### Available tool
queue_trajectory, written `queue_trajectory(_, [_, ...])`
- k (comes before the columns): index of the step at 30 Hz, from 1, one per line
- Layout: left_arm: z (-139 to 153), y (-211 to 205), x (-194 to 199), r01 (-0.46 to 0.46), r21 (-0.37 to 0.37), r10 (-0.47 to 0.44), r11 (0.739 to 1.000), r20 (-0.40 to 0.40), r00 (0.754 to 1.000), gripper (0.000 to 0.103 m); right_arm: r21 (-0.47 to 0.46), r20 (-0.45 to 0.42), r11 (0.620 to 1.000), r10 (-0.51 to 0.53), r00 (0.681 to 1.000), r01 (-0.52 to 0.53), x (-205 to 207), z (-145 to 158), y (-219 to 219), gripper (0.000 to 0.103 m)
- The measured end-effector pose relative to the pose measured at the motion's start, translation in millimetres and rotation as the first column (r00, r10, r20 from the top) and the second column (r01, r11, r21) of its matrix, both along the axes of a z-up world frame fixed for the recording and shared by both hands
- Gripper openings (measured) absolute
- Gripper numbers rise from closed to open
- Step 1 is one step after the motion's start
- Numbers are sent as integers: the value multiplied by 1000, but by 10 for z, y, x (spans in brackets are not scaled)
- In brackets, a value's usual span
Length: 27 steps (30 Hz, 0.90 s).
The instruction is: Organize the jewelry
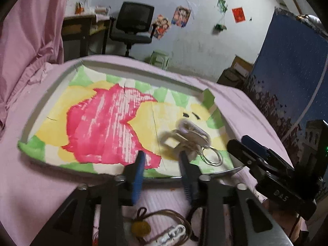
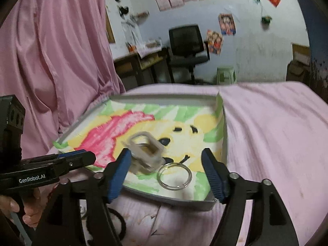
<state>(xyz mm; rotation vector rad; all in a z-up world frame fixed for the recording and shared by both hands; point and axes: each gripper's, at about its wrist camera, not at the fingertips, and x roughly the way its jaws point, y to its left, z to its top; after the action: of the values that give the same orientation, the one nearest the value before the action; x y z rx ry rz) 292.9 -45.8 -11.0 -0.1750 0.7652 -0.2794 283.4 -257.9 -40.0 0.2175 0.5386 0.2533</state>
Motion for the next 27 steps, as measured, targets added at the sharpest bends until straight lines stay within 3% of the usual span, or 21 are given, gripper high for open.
queue_trajectory(2, [66, 29, -128, -18, -7, 19, 1000, 54, 998, 55, 5, 50, 1000, -12, 999, 11, -131, 81, -9, 76])
queue_trajectory(9, [283, 154, -554, -83, -22, 86, 996, 218, 972, 79, 30, 153, 999, -28, 988, 23, -501, 252, -32, 96])
queue_trajectory(14, [382, 208, -894, -122, 3, 114, 993, 316, 942, 94, 23, 223, 999, -27, 975, 23, -824, 324, -7, 102])
queue_trajectory(21, [382, 300, -1390, -157, 19, 136, 987, 401, 906, 102, 28, 262, 999, -36, 964, 30, -1201, 356, 0, 102])
queue_trajectory(27, [323, 340, -1700, -173, 46, 138, 984, 420, 897, 102, 31, 259, 999, -35, 965, 28, -1485, 338, 47, 102])
